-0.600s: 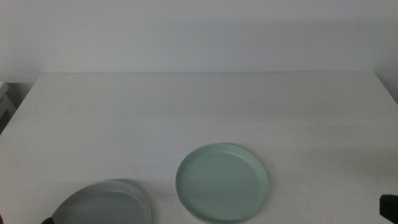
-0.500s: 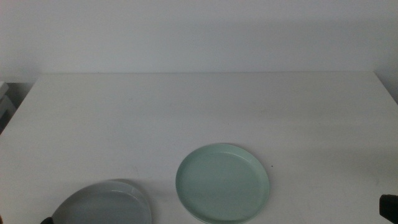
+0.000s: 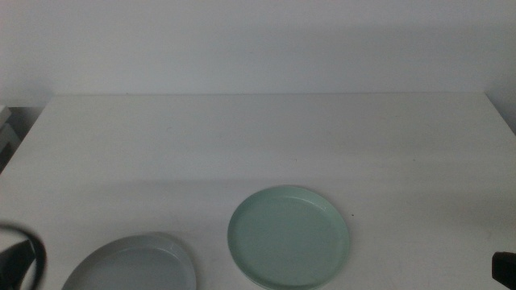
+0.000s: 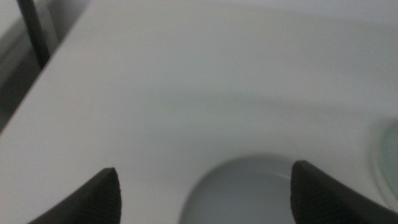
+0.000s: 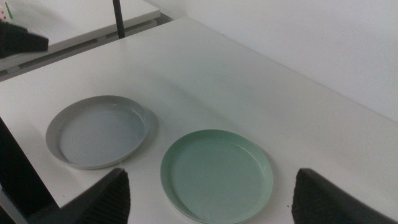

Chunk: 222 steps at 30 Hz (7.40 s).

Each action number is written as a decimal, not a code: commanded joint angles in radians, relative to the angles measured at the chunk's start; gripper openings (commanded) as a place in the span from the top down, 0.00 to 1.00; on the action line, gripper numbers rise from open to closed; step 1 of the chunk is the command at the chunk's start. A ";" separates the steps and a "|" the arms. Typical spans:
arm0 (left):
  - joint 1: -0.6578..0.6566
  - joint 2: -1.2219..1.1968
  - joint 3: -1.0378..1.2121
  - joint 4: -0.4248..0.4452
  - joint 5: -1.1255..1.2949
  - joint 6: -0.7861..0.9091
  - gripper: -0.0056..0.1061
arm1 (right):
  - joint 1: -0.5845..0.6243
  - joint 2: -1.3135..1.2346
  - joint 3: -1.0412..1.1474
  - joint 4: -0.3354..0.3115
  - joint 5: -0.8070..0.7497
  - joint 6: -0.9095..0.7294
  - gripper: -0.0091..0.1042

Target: Stack the three bowls on top of each other.

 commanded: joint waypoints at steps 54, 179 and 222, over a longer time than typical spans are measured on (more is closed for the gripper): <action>0.077 1.310 -0.530 -0.100 0.375 0.309 0.18 | 0.003 0.010 -0.022 0.015 -0.070 -0.012 0.32; -0.480 0.953 -0.979 0.205 -0.214 -0.022 0.16 | 0.003 0.010 0.077 -0.090 -0.103 -0.012 0.32; -0.194 -0.301 0.341 0.059 -0.489 -0.014 0.16 | -0.527 -0.489 0.745 -0.221 -0.652 -0.012 0.32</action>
